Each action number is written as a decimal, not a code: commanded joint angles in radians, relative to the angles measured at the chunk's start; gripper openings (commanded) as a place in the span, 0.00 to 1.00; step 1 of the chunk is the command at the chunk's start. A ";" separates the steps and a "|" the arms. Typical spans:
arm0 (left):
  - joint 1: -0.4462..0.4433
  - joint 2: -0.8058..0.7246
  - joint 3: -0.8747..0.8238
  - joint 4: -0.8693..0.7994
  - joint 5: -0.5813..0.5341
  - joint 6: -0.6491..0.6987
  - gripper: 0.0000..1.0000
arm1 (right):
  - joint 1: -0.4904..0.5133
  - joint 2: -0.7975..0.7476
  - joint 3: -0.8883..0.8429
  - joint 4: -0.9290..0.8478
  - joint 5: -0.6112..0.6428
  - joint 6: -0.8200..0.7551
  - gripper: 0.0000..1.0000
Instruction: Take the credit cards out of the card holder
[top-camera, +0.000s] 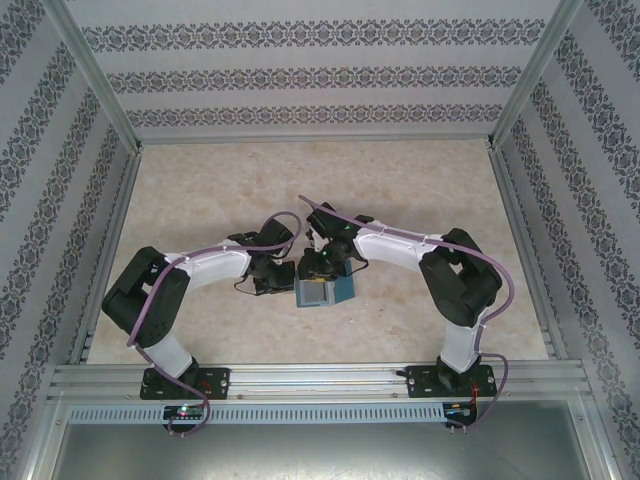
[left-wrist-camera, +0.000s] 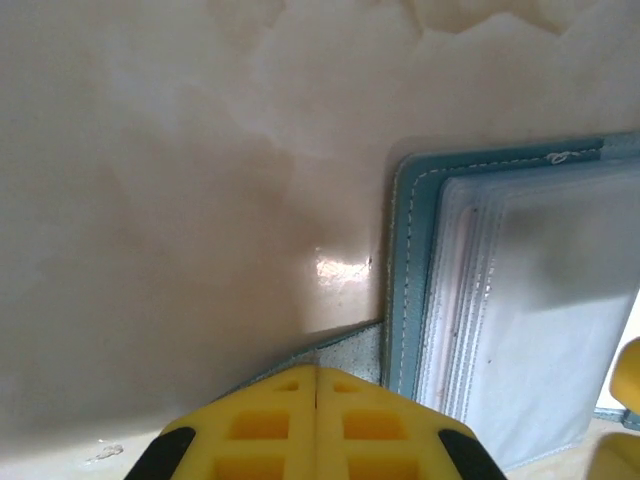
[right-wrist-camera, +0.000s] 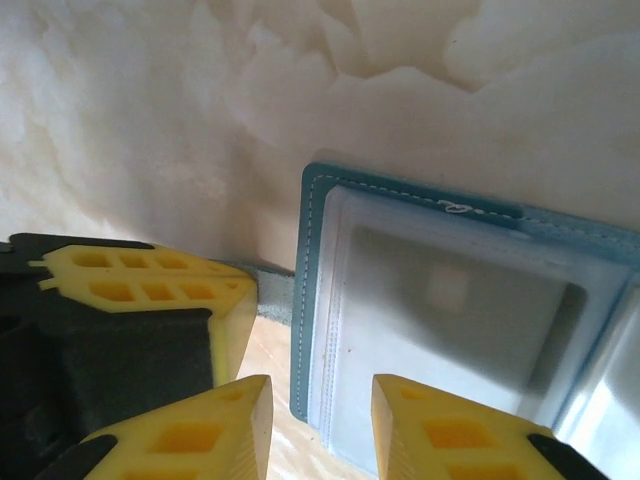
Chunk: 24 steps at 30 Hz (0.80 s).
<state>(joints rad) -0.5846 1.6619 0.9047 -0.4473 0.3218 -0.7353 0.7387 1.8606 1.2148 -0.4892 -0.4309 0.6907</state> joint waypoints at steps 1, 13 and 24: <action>0.017 0.010 -0.019 -0.004 0.019 0.030 0.01 | 0.018 0.027 0.026 -0.034 0.027 0.024 0.34; 0.035 0.021 -0.034 0.017 0.046 0.041 0.01 | 0.046 0.065 0.074 -0.160 0.166 -0.001 0.43; 0.041 0.021 -0.036 0.020 0.051 0.044 0.01 | 0.057 0.095 0.118 -0.254 0.242 -0.031 0.57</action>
<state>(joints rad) -0.5541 1.6638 0.8860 -0.4328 0.3775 -0.7109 0.7818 1.9293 1.3090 -0.6746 -0.2466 0.6788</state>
